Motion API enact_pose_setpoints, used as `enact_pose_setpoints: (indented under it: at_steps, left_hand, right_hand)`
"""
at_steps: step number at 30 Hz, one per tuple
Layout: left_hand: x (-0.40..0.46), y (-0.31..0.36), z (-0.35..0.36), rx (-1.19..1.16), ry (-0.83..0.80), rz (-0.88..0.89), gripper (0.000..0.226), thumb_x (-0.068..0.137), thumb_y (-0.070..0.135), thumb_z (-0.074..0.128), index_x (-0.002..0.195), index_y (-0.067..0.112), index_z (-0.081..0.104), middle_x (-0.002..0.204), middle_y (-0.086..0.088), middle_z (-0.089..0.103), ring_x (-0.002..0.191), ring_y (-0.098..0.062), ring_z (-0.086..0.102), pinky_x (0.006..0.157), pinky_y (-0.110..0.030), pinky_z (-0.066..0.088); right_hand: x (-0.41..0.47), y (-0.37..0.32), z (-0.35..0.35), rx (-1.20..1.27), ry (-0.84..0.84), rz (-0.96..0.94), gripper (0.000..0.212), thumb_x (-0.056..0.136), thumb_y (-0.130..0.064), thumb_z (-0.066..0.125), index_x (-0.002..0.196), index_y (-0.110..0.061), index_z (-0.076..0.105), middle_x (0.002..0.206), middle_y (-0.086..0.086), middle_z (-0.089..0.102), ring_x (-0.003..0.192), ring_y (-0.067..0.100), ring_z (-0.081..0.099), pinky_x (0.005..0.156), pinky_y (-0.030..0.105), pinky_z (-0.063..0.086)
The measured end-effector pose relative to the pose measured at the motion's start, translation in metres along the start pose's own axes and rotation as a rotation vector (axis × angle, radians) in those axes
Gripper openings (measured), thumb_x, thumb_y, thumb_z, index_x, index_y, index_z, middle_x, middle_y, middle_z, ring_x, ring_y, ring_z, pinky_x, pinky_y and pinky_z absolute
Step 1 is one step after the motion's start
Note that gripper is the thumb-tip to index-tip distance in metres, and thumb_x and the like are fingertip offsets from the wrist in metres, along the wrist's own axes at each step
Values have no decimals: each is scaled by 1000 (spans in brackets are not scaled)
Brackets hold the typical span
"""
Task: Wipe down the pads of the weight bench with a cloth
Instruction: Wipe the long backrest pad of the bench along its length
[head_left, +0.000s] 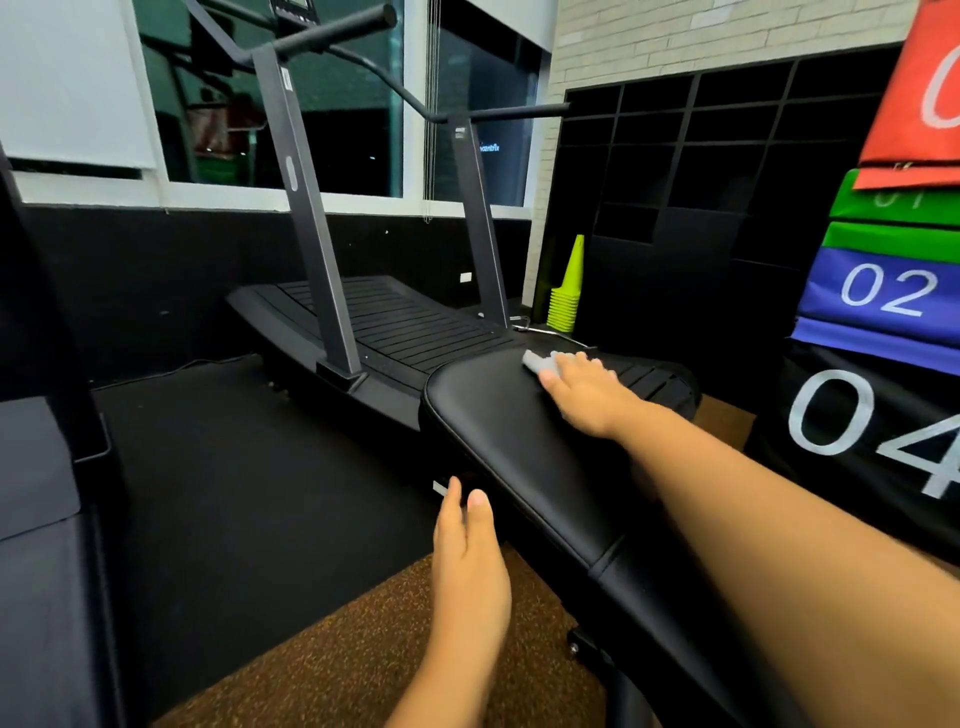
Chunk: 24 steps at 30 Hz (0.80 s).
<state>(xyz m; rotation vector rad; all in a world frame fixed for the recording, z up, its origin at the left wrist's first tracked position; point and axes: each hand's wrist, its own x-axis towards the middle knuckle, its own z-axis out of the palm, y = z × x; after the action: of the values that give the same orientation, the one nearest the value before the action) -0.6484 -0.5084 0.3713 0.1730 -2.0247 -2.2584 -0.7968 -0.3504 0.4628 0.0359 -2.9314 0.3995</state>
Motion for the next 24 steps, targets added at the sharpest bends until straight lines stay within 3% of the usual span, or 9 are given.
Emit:
enact_pose_setpoints:
  at_steps: [3,8,11,14,16,21,24]
  left_hand:
    - [-4,-13,3,-133,39,-84,43,103,44,35,144,33,38,147,9,40,135,-11,38,108,-31,33]
    - [-16,-34,5,-120,120,-184,25,104,37,33,125,31,46,128,6,47,113,-12,45,91,-32,35]
    - [-30,-40,7,-87,89,-194,20,104,36,34,118,32,47,124,6,50,113,-14,47,95,-33,36]
    - [-42,-39,11,-44,40,-157,24,103,35,36,123,28,49,127,4,52,116,-14,49,101,-34,38]
    - [-47,-38,17,-33,29,-146,31,101,36,39,129,25,47,130,2,52,119,-16,50,105,-39,39]
    - [-59,-37,40,-64,33,-158,34,100,33,38,131,19,47,129,-7,55,118,-25,53,105,-49,41]
    - [-67,-40,46,-88,53,-166,34,98,35,37,128,23,47,124,-6,58,113,-25,56,102,-49,43]
  right_hand:
    - [-28,-53,9,-78,-31,-307,56,98,-47,13,150,-30,26,144,12,36,128,37,36,109,49,27]
    - [-98,-57,13,-94,-104,-536,60,103,-44,26,154,-19,9,160,12,10,147,27,5,118,45,7]
    - [-97,-17,2,-55,-122,-400,55,104,-39,24,153,-17,12,158,9,16,144,27,14,114,44,12]
    - [-81,25,-4,-88,-40,-81,56,102,-44,24,150,-16,21,147,12,32,132,33,32,106,47,26]
    - [-85,24,-3,-128,-18,-31,57,99,-48,26,145,-14,29,137,15,40,124,36,39,102,47,31]
    - [-156,-23,13,-228,136,-423,54,96,-45,35,138,-11,35,135,13,43,118,34,42,102,47,30]
    - [-190,-19,14,-185,241,-557,42,89,-22,41,127,-7,48,127,11,53,110,31,50,101,42,32]
